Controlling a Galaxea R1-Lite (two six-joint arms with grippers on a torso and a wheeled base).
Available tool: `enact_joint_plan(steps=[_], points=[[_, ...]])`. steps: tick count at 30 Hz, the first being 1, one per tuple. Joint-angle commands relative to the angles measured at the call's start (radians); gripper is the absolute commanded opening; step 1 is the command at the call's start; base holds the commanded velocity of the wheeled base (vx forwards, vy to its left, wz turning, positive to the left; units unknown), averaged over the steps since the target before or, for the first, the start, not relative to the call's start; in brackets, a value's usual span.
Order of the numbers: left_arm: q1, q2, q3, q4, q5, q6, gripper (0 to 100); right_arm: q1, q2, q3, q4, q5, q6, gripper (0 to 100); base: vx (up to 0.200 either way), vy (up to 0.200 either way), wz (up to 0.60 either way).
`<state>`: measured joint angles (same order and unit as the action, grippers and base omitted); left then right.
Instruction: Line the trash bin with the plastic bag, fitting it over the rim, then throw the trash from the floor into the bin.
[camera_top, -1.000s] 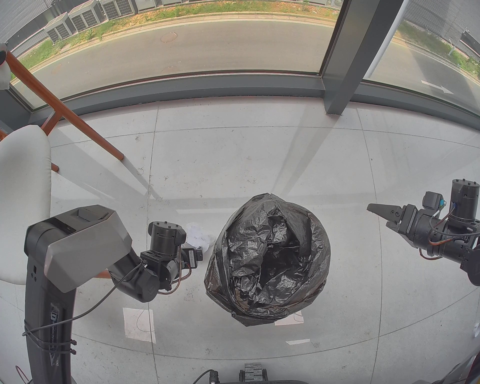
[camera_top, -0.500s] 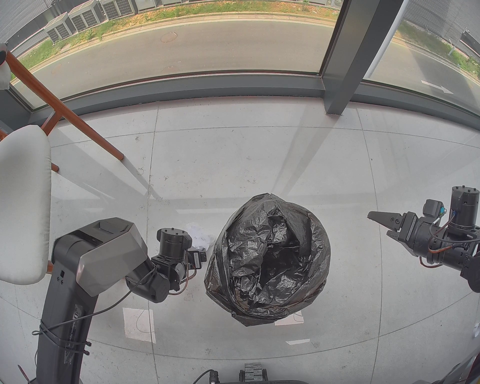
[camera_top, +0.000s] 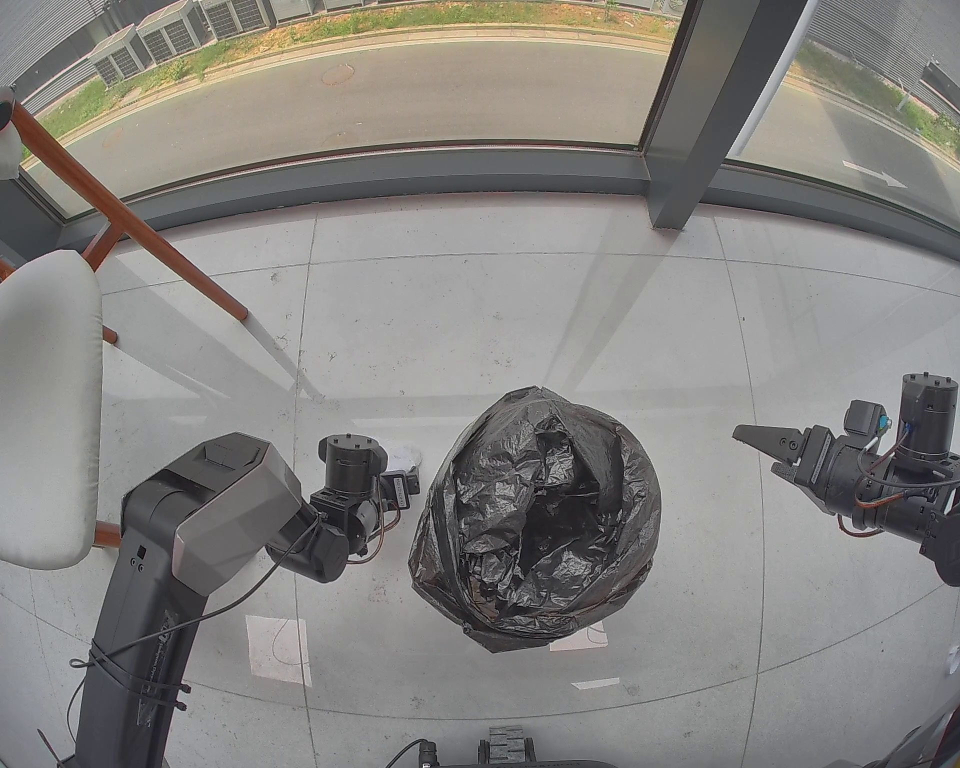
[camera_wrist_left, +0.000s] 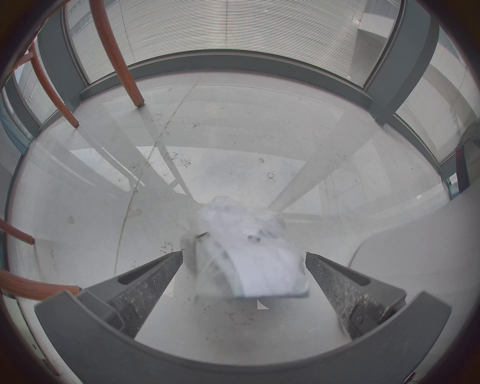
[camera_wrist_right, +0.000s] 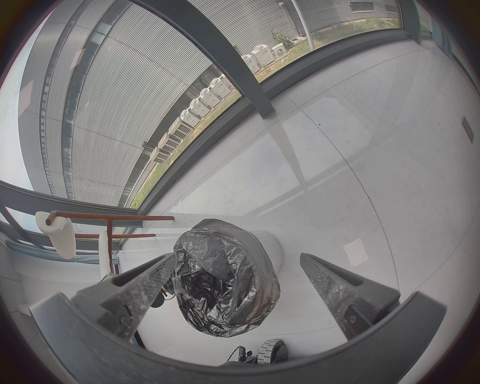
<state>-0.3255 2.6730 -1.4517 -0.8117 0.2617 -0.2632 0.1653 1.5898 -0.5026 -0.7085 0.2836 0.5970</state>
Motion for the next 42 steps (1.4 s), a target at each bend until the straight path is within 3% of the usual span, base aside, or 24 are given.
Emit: enact_joint_plan(steps=[1,14,15,25,29,32,36,42], points=[[-0.006,0.034,-0.075,0.016,-0.002,0.004,100,-0.001,0.001,-0.005,0.000,0.000,0.000,100,0.000,0.000,0.00],[0.003,0.140,-0.265,0.071,-0.001,0.056,100,-0.007,0.001,-0.004,-0.002,0.002,0.000,100,0.000,0.000,0.00],[0.003,0.146,-0.272,0.071,-0.001,0.058,0,-0.009,0.001,-0.004,-0.002,0.002,0.000,100,0.000,0.000,0.00],[0.000,0.151,-0.276,0.060,0.002,0.053,0,-0.010,-0.002,-0.002,-0.002,0.000,-0.002,100,0.000,0.000,0.00],[0.002,0.108,-0.203,0.029,0.010,0.045,0,-0.013,-0.004,0.001,-0.002,0.000,-0.002,100,0.000,0.000,0.00],[-0.003,-0.127,0.077,-0.092,0.007,0.039,0,-0.026,-0.002,0.009,0.000,-0.003,-0.006,100,0.000,0.000,0.00],[-0.009,-0.423,0.369,-0.127,-0.007,0.022,0,-0.038,0.001,0.012,0.000,-0.024,-0.005,100,0.000,0.000,0.00],[-0.132,-0.789,0.551,-0.069,-0.102,0.021,0,-0.044,-0.002,0.027,0.000,-0.035,-0.002,100,0.000,0.000,0.00]])
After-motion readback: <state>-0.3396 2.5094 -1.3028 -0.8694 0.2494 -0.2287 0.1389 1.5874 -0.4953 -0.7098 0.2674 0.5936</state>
